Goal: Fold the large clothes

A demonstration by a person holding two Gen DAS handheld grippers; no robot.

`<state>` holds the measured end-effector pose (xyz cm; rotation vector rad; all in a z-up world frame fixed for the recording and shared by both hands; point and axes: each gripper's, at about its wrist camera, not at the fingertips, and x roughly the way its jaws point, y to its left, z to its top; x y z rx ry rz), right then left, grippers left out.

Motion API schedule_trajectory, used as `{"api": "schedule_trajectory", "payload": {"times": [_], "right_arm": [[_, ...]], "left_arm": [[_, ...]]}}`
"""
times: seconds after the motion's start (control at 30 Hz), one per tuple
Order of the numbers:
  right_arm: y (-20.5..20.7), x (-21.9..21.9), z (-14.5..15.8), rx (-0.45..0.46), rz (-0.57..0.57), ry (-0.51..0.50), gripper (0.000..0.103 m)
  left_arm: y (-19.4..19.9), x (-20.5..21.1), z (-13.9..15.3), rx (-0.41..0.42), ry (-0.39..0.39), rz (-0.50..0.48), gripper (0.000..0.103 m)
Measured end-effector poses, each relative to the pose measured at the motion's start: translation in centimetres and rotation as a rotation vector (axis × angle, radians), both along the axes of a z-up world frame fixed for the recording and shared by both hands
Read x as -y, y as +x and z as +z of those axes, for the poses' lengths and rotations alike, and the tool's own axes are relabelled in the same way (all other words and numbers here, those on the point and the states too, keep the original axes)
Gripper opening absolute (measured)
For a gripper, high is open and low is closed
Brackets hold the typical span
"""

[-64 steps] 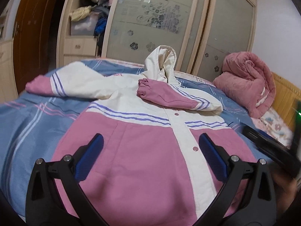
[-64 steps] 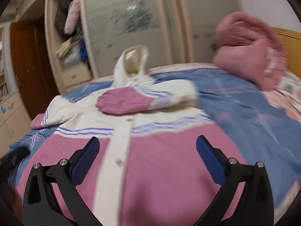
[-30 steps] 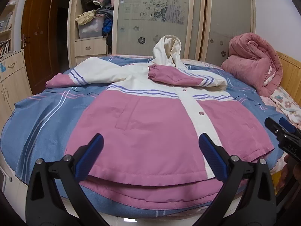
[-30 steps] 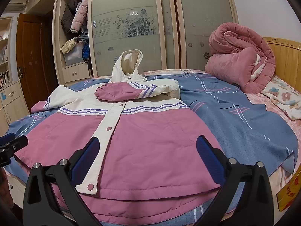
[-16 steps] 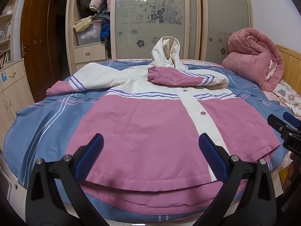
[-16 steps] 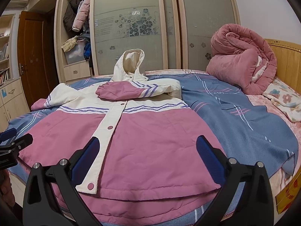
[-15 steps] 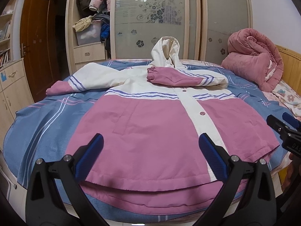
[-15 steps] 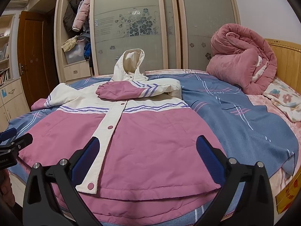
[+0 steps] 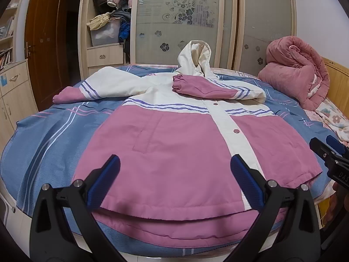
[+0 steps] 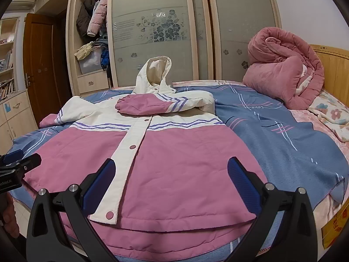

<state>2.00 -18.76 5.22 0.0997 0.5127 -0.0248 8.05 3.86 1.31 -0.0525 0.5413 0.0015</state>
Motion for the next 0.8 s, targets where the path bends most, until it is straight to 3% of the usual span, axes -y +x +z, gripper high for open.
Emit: {"api": "schedule_trajectory", "payload": {"times": [0.33, 0.5, 0.63, 0.8], "right_arm": [[0.3, -0.3, 0.1, 0.010, 0.007, 0.014, 0.102], [0.8, -0.3, -0.2, 0.006, 0.001, 0.035, 0.102], [1.3, -0.3, -0.2, 0.010, 0.011, 0.056, 0.102], [2.0, -0.2, -0.4, 0.003, 0.021, 0.093, 0.102]], "left_arm": [[0.1, 0.1, -0.1, -0.006, -0.005, -0.008, 0.101], [1.8, -0.8, 0.5, -0.052, -0.083, -0.038, 0.101], [5.3, -1.7, 3.2, -0.065, -0.143, -0.063, 0.101], [13.7, -0.6, 5.8, -0.106, -0.066, -0.120, 0.101]]}}
